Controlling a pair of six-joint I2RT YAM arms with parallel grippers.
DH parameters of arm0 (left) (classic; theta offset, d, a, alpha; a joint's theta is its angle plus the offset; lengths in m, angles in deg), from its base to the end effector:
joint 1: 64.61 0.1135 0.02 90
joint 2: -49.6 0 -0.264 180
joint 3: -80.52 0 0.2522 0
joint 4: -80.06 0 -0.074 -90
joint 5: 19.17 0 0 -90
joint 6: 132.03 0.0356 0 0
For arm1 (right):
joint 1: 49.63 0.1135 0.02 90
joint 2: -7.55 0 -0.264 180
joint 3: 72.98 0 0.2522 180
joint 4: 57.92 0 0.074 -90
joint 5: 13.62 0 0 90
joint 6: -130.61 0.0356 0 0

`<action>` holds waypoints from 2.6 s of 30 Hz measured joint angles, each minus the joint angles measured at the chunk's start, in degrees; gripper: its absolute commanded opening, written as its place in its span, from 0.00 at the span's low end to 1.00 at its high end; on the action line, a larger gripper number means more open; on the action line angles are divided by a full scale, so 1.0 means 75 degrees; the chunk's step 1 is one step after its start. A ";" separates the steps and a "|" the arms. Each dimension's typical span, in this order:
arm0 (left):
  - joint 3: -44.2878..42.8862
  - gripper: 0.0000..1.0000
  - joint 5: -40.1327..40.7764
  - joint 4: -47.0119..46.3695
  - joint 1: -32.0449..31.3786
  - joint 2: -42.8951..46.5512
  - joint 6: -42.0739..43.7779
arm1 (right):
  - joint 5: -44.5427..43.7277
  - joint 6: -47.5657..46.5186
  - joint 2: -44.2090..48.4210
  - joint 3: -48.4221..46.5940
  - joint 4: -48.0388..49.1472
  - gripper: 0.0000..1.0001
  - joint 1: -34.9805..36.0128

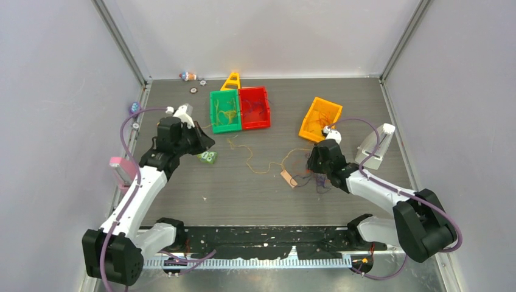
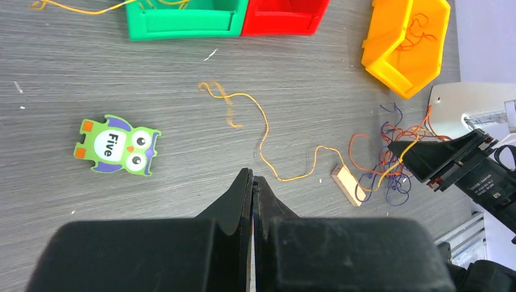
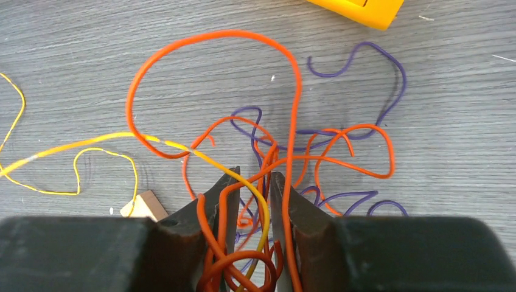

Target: Untangle the cables

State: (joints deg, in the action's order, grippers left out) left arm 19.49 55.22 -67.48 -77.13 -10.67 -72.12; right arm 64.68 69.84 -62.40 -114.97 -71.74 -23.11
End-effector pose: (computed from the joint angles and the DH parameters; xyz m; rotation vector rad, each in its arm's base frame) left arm 0.2258 -0.0599 0.2892 -0.1684 2.1822 -0.7209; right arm 0.2121 0.0978 0.1707 0.1594 2.2910 0.2722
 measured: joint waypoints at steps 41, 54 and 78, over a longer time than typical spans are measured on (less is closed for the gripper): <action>-0.3389 0.00 -0.0982 -0.1306 -0.4121 -0.6169 0.1664 | 0.1419 -0.0819 -0.0516 -0.0772 -0.0440 0.42 -0.0067; 0.0111 0.00 -0.1282 -0.3034 -0.1451 -0.2346 0.0396 | 0.0350 -0.0079 -0.1378 -0.0985 -0.1070 0.51 -0.0507; -0.0539 0.98 0.1848 -0.0813 -0.1341 -0.3812 0.0656 | 0.1833 -0.0592 0.0356 -0.0769 -0.0758 0.95 -0.0478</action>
State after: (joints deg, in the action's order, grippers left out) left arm 15.45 69.07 -73.58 -87.18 -39.26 -67.20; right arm 78.42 65.40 -59.73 -120.74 -77.42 -26.69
